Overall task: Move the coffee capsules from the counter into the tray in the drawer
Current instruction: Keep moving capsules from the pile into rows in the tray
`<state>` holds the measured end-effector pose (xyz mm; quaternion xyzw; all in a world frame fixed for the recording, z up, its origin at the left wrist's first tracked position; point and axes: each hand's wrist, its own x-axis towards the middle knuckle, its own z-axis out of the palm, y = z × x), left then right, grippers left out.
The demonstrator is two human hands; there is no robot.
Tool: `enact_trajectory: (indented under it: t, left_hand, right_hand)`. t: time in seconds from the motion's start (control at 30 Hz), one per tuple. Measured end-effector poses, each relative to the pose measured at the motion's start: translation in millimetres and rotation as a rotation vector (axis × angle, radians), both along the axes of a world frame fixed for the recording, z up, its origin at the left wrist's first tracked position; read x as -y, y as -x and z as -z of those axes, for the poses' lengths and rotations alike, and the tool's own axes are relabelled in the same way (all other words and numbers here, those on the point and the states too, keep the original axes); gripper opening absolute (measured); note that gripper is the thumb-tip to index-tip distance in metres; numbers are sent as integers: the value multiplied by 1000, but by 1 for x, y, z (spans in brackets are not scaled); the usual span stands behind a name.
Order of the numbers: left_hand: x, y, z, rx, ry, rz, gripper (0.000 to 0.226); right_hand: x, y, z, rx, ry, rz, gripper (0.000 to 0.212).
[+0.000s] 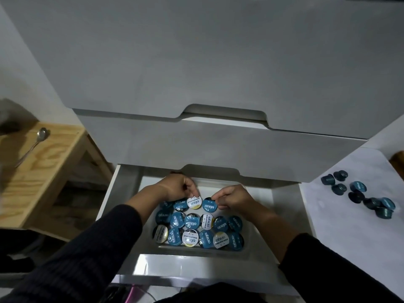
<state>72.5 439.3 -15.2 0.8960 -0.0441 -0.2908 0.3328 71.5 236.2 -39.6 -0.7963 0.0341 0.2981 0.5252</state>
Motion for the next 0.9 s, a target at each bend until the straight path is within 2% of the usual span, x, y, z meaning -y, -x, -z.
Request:
enact_trajectory:
  t: [0.2, 0.43, 0.57, 0.67, 0.77, 0.9]
  left_hand:
    - [-3, 2, 2, 4, 19, 37, 22]
    - [-3, 11, 0, 52, 28, 43, 12]
    - [-4, 20, -5, 115, -32, 41, 13]
    - [1, 31, -12, 180, -144, 14, 23]
    - [11, 47, -18, 298, -160, -111, 34]
    - [32, 68, -24, 459, -168, -309, 40]
  right_hand:
    - [-2, 1, -2, -27, 3, -25, 19]
    - [-6, 3, -4, 8, 59, -40, 14]
    - [-13, 8, -6, 183, 258, -116, 26]
    - [-21, 17, -12, 401, 420, -210, 33]
    - [-24, 29, -20, 627, 551, -274, 37]
    - [-26, 49, -32, 884, 666, -206, 40]
